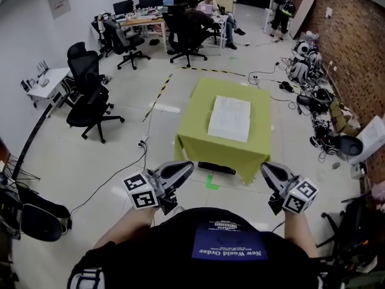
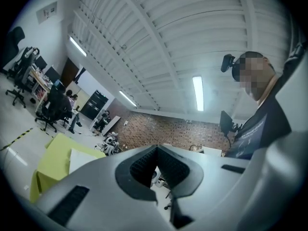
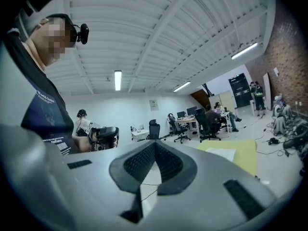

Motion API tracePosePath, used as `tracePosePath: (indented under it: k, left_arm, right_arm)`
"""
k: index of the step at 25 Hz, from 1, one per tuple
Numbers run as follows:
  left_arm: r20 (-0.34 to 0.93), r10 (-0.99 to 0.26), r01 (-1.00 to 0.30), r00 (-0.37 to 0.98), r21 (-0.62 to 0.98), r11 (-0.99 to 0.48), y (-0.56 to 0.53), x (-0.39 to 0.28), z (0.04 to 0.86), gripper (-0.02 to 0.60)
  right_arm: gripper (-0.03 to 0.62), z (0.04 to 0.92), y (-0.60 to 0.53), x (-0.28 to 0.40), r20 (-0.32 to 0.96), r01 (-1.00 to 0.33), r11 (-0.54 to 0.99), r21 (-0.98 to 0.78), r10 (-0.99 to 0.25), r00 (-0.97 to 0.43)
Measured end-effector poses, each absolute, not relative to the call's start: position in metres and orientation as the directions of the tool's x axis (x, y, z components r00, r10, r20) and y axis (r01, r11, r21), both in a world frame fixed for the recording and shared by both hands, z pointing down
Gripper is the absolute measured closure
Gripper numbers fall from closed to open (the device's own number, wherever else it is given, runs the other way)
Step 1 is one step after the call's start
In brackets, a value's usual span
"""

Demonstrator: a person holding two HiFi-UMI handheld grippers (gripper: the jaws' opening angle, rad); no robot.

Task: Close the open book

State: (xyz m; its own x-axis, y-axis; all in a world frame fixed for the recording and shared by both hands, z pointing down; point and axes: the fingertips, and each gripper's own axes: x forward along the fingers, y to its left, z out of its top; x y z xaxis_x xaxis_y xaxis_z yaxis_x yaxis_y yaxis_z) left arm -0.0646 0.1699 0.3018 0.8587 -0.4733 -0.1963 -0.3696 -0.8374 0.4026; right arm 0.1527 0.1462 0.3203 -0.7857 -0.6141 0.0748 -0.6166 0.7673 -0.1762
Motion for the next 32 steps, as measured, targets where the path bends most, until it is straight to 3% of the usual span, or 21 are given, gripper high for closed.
tracePosePath:
  k: [18, 25, 32]
  left_arm:
    - [-0.216, -0.21, -0.122, 0.954, 0.359, -0.925, -0.071, -0.109, 0.295, 0.577]
    - [-0.202, -0.241, -0.142, 0.949, 0.409, -0.902, -0.124, -0.117, 0.313, 0.577]
    - [-0.172, -0.334, -0.244, 0.927, 0.399, -0.884, -0.177, -0.072, 0.318, 0.577]
  right_arm:
    - [0.606, 0.318, -0.042, 0.107, 0.097, -0.793, 0.584, -0.172, -0.791, -0.604]
    - [0.606, 0.331, -0.099, 0.102, 0.141, -0.779, 0.599, -0.187, -0.768, -0.625]
    - [0.606, 0.352, -0.177, 0.142, 0.133, -0.692, 0.683, -0.233, -0.683, -0.718]
